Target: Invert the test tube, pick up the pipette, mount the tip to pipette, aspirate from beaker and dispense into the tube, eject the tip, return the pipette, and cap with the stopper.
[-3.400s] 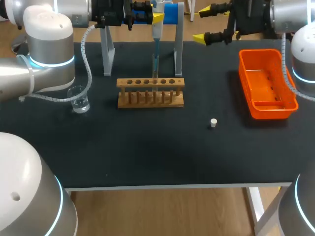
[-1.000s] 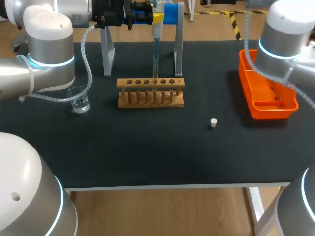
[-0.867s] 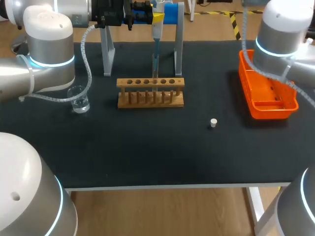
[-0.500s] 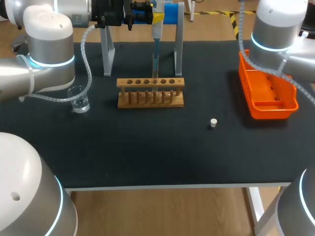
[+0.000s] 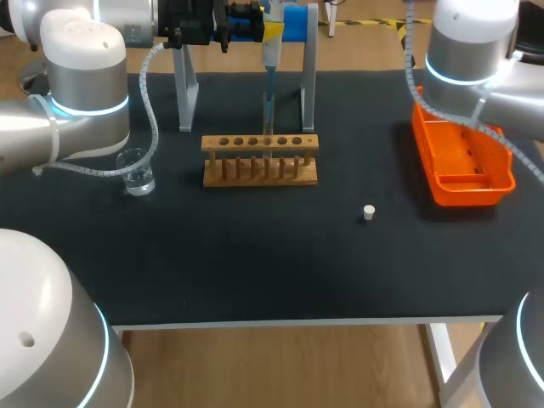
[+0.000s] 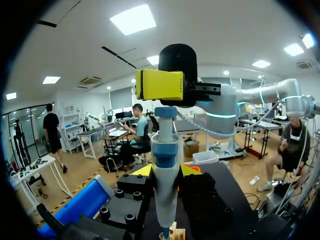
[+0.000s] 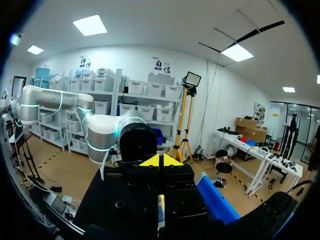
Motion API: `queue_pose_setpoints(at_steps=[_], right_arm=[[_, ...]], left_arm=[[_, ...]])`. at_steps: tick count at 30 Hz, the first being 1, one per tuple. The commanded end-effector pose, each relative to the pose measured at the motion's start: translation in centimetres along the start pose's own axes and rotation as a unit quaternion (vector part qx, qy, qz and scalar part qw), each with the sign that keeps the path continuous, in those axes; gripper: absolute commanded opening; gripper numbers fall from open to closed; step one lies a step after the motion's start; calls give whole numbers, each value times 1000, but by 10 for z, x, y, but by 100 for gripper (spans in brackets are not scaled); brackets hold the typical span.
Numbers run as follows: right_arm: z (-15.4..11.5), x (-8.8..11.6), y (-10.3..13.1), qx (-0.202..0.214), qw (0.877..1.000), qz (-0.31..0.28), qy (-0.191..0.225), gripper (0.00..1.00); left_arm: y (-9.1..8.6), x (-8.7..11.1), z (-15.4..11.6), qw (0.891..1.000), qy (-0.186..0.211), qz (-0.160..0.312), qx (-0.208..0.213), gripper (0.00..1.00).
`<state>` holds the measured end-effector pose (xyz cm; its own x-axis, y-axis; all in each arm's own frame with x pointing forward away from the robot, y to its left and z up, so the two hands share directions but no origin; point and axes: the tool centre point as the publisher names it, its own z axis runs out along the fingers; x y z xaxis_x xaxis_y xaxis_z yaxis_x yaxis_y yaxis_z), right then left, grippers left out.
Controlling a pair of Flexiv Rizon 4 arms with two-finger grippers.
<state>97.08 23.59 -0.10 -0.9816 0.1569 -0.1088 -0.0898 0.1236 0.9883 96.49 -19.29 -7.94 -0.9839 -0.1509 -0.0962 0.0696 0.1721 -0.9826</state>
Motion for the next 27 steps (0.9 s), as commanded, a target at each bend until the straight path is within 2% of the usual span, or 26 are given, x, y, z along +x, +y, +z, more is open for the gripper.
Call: queue_pose_setpoints(at_steps=[1, 27], right_arm=[[4, -4, 0, 0, 1000, 2, 2, 0], [10, -5, -17, 0, 1000, 23, 8, 0]], left_arm=[[0, 0, 0, 1000, 0, 0, 0, 0], [0, 0, 0, 1000, 0, 0, 0, 0]])
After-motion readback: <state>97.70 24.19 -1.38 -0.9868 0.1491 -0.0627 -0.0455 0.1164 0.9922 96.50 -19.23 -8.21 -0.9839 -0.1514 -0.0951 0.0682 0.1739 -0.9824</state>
